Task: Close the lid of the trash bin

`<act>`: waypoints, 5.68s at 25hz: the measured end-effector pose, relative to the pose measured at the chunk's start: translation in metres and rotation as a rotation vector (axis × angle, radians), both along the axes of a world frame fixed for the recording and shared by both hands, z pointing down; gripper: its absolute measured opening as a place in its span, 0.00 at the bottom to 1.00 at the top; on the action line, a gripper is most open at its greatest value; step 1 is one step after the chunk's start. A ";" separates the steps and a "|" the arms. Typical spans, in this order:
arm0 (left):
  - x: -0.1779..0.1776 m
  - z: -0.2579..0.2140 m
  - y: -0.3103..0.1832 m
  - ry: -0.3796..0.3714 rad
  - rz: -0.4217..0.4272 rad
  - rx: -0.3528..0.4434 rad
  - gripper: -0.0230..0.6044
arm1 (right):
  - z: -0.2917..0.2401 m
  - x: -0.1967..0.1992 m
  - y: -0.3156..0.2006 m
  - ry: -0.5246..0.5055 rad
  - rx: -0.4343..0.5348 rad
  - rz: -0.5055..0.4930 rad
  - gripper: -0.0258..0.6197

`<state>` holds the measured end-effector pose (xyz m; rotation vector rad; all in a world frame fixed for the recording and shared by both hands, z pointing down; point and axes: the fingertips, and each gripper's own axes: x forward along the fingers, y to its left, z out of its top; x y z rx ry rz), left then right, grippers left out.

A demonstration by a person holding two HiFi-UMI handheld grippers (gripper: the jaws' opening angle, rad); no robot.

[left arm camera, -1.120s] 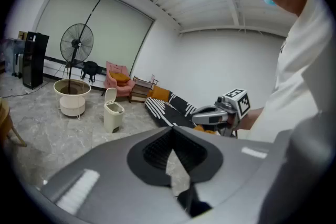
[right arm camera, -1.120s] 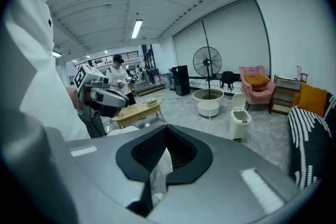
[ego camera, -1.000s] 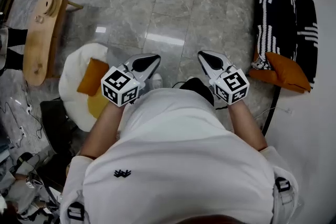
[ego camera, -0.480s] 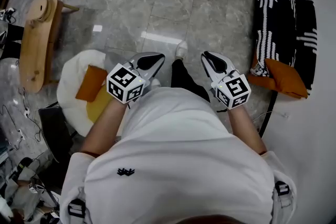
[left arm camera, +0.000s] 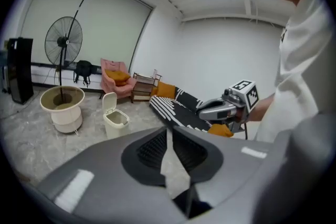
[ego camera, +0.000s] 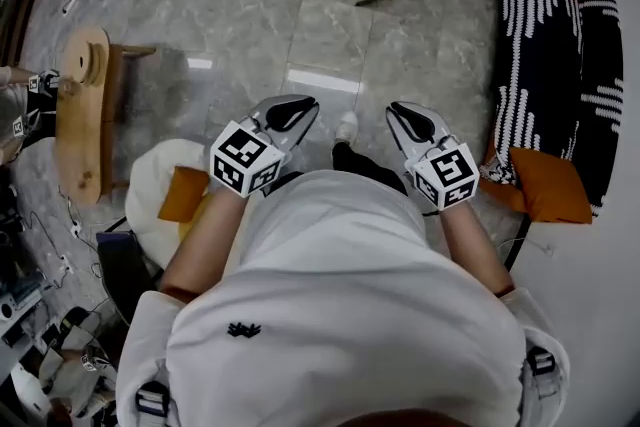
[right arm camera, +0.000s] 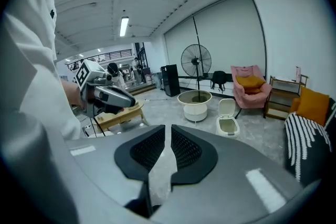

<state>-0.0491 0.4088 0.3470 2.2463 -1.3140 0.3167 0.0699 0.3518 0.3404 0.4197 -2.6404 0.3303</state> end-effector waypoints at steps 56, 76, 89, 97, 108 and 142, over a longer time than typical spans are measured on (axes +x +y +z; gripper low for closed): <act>-0.269 0.280 -0.769 -0.207 0.082 -0.315 0.13 | 0.087 -0.066 -0.435 0.177 -0.306 0.540 0.07; -0.252 0.340 -0.767 -0.217 0.166 -0.410 0.13 | 0.117 -0.072 -0.431 0.180 -0.389 0.543 0.07; -0.197 0.353 -0.725 -0.170 0.228 -0.440 0.13 | 0.128 -0.065 -0.426 0.156 -0.408 0.551 0.07; -0.157 0.377 -0.694 -0.190 0.299 -0.488 0.12 | 0.135 -0.050 -0.424 0.150 -0.418 0.575 0.07; -0.122 0.416 -0.666 -0.227 0.333 -0.550 0.12 | 0.151 -0.027 -0.403 0.143 -0.462 0.616 0.07; -0.074 0.550 -0.629 -0.342 0.400 -0.670 0.12 | 0.194 0.018 -0.360 0.159 -0.593 0.653 0.07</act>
